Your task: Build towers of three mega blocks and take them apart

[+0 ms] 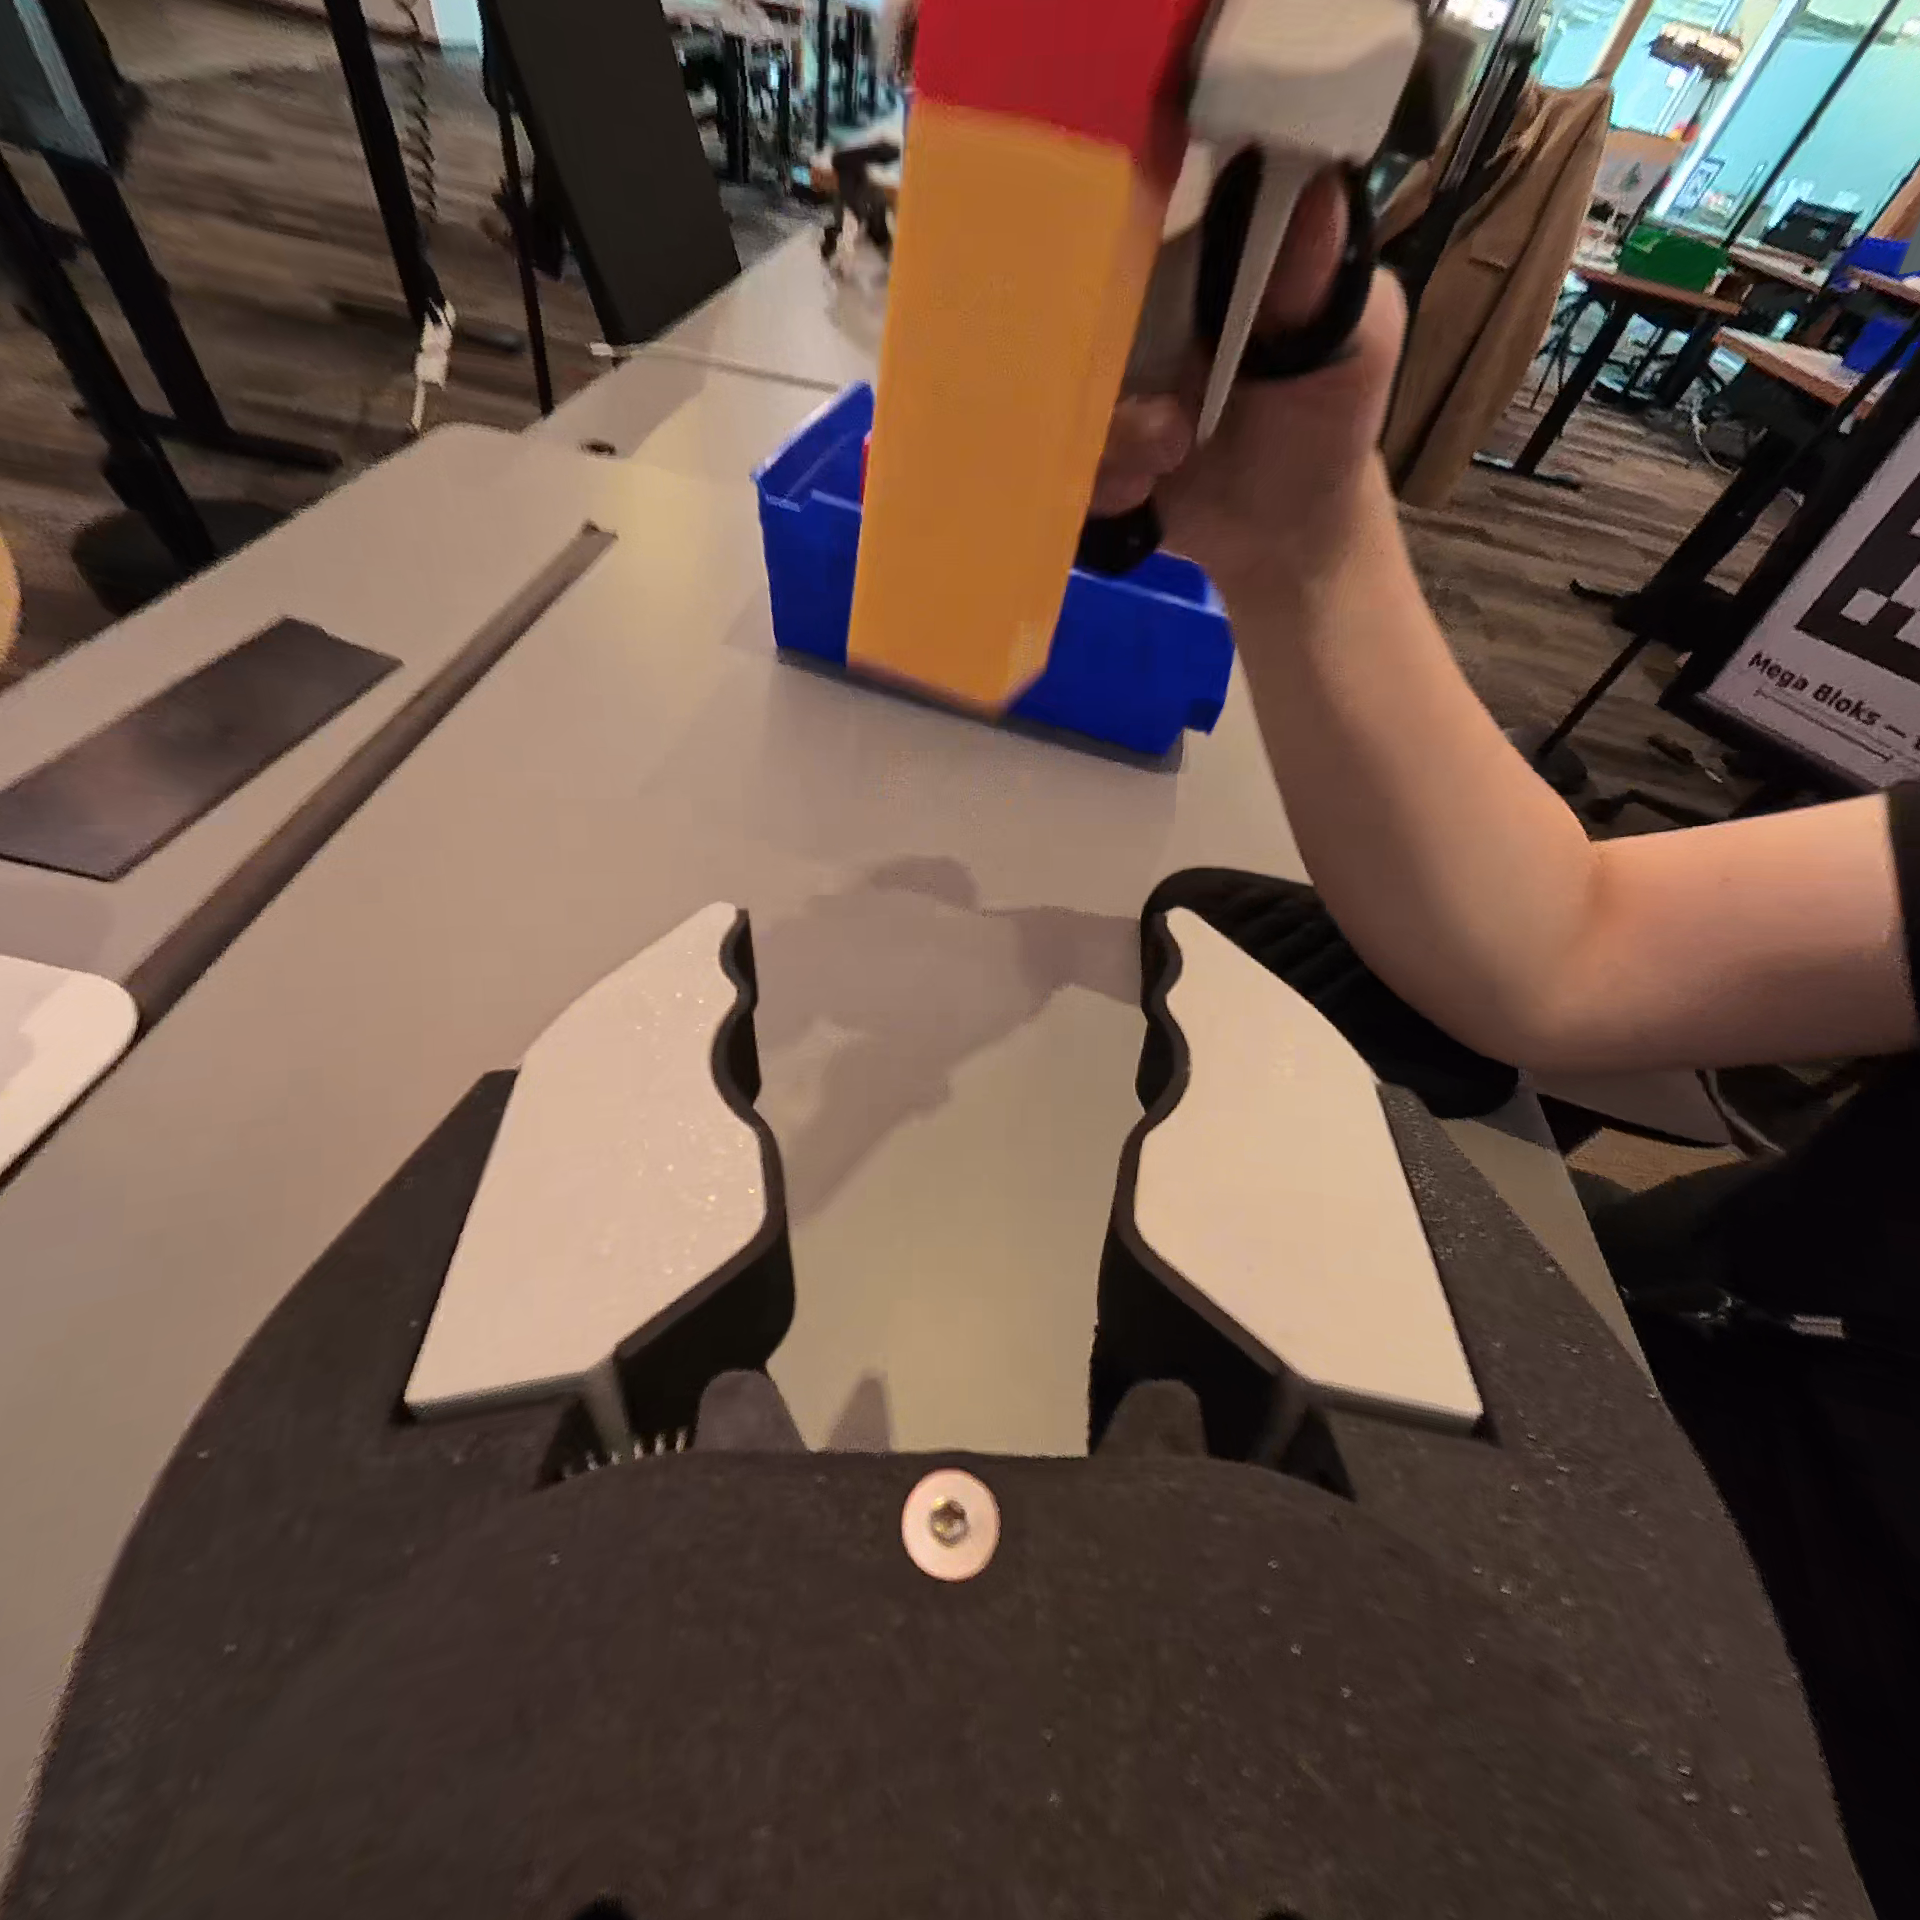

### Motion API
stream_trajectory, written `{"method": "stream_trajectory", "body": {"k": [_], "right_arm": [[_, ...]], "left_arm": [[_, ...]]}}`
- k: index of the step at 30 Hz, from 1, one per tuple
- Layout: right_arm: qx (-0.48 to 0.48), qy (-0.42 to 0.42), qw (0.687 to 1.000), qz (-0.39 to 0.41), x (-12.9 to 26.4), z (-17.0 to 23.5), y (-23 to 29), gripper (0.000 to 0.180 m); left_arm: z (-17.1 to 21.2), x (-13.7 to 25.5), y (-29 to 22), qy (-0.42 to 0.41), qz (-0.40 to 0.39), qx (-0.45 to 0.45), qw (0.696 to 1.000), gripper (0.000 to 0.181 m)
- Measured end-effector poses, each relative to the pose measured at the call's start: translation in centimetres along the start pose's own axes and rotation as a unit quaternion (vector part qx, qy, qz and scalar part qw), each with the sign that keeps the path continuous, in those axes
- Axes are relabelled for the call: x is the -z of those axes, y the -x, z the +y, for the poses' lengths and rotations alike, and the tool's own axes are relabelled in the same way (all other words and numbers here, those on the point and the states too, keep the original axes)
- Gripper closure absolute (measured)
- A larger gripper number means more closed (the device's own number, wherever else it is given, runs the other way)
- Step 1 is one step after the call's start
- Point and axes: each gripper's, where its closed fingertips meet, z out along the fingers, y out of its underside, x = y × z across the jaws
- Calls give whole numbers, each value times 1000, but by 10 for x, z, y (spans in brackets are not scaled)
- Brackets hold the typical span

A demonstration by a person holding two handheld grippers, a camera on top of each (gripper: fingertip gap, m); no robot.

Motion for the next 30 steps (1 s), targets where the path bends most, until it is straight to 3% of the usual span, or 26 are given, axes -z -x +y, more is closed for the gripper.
{"method": "stream_trajectory", "body": {"k": [2,6,9,11,13,16,19,23,30], "right_arm": [[70,-11,988,134,51,-31,-11,144],[129,-15,918,374,184,-64,-49,144],[103,-8,857,505,290,-46,-79,144],[62,-11,815,576,353,-12,-95,144],[0,-11,795,607,393,33,-109,144],[-82,13,779,621,417,98,-123,144],[-97,47,761,640,423,135,-131,144],[-105,98,760,634,415,167,-144,143],[-95,134,752,638,413,190,-158,143]], "left_arm": [[-9,7,-3,-13,-7,-11,1000,109],[-13,15,-2,-9,-26,-26,999,110],[-14,15,-5,-5,-22,-26,999,111],[-16,14,-7,-5,-23,-30,999,111],[-19,14,-10,-9,-17,-33,999,112],[-23,14,-15,-14,-9,-34,999,113],[-25,16,-20,-18,-2,-35,999,114],[-27,19,-24,-22,3,-36,999,115],[-29,22,-29,-28,12,-39,999,117]]}}
